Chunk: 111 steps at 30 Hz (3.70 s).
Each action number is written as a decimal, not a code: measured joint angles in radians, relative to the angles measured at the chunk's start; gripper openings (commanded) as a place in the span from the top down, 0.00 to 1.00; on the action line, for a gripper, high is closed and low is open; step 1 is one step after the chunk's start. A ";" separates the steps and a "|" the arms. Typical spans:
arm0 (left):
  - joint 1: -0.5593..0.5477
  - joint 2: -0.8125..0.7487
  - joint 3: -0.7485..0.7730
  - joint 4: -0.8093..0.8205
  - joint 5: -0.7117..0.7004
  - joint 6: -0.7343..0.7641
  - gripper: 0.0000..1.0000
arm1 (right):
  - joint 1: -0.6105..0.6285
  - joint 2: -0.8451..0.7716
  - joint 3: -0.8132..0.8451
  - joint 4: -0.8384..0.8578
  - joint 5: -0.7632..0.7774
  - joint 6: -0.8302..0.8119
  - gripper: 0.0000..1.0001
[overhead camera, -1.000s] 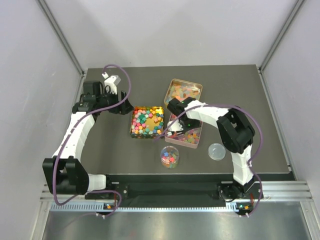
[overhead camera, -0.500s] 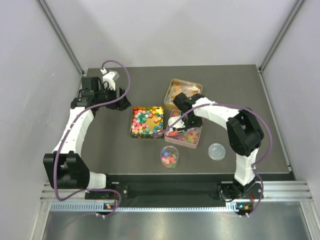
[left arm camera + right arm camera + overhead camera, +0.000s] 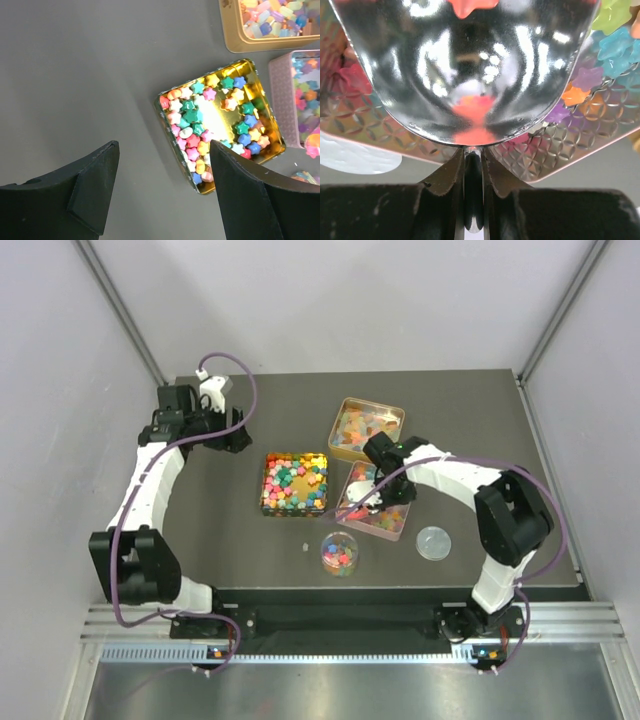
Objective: Pack the candies
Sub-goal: Scoop the fake candies from the storage box, then place the fake candies in the packing bottle, then scoop the fake candies from the storage box.
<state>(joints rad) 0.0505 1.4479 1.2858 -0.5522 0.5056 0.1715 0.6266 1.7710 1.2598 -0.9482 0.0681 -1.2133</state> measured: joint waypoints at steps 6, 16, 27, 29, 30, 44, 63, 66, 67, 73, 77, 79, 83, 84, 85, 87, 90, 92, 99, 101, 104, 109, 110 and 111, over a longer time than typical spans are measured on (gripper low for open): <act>0.003 0.064 0.059 -0.004 -0.010 0.005 0.22 | -0.054 -0.018 -0.039 0.048 -0.026 -0.006 1.00; 0.003 0.075 0.115 -0.026 -0.021 0.005 0.22 | -0.047 -0.110 0.199 -0.066 -0.001 -0.028 1.00; 0.004 -0.074 0.023 -0.013 -0.016 -0.020 0.22 | 0.171 -0.328 0.155 -0.274 0.179 -0.087 1.00; 0.004 -0.105 0.001 -0.005 -0.014 -0.021 0.22 | 0.219 -0.327 0.134 -0.294 0.216 -0.066 1.00; 0.004 -0.114 -0.006 -0.002 -0.012 -0.021 0.22 | 0.238 -0.323 0.127 -0.302 0.225 -0.056 1.00; 0.005 -0.239 -0.139 0.059 0.002 -0.055 0.22 | 0.412 -0.198 0.126 -0.343 0.402 0.074 1.00; 0.006 -0.399 -0.277 0.148 0.011 -0.103 0.21 | 0.546 -0.104 0.150 -0.384 0.686 0.205 1.00; 0.006 -0.412 -0.278 0.148 0.014 -0.102 0.20 | 0.560 -0.104 0.150 -0.384 0.711 0.205 1.00; 0.006 -0.415 -0.278 0.148 0.014 -0.101 0.20 | 0.566 -0.104 0.150 -0.384 0.722 0.204 1.00; 0.006 -0.418 -0.248 0.114 0.054 -0.105 0.21 | 0.569 -0.093 0.247 -0.412 0.728 0.196 1.00; 0.006 -0.368 -0.134 0.040 0.158 -0.137 0.21 | 0.509 -0.020 0.576 -0.415 0.638 0.215 1.00; 0.006 -0.323 -0.066 0.000 0.213 -0.148 0.23 | 0.460 -0.001 0.687 -0.387 0.586 0.233 1.00; 0.006 -0.215 0.069 -0.099 0.339 -0.151 0.27 | 0.359 -0.003 0.733 -0.373 0.525 0.245 1.00; 0.005 -0.195 0.092 -0.118 0.363 -0.151 0.28 | 0.344 -0.001 0.724 -0.370 0.514 0.245 1.00; 0.001 -0.171 0.119 -0.141 0.392 -0.151 0.30 | 0.330 0.004 0.719 -0.370 0.502 0.241 1.00; -0.005 -0.128 0.168 -0.172 0.442 -0.155 0.31 | 0.316 0.026 0.718 -0.365 0.482 0.238 1.00; -0.023 -0.090 0.203 -0.182 0.493 -0.175 0.32 | 0.303 0.076 0.741 -0.357 0.443 0.239 1.00; -0.050 -0.076 0.206 -0.187 0.508 -0.191 0.32 | 0.296 0.117 0.768 -0.341 0.420 0.239 1.00; -0.148 -0.047 0.185 -0.211 0.508 -0.208 0.34 | 0.274 0.165 0.813 -0.282 0.368 0.241 1.00; -0.145 -0.026 0.184 -0.211 0.507 -0.208 0.34 | 0.272 0.165 0.825 -0.265 0.354 0.245 1.00; -0.141 0.002 0.183 -0.211 0.531 -0.218 0.34 | 0.269 0.165 0.831 -0.271 0.347 0.253 1.00; -0.139 0.055 0.184 -0.204 0.542 -0.225 0.35 | 0.249 0.161 0.858 -0.297 0.289 0.279 1.00; -0.140 0.074 0.184 -0.201 0.536 -0.226 0.35 | 0.249 0.157 0.871 -0.292 0.269 0.285 1.00; -0.140 0.097 0.184 -0.197 0.528 -0.226 0.34 | 0.253 0.146 0.885 -0.280 0.244 0.293 1.00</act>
<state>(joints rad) -0.0895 1.5444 1.4696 -0.7490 1.0340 -0.0547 0.8799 1.9171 2.1448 -1.2278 0.3119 -0.9203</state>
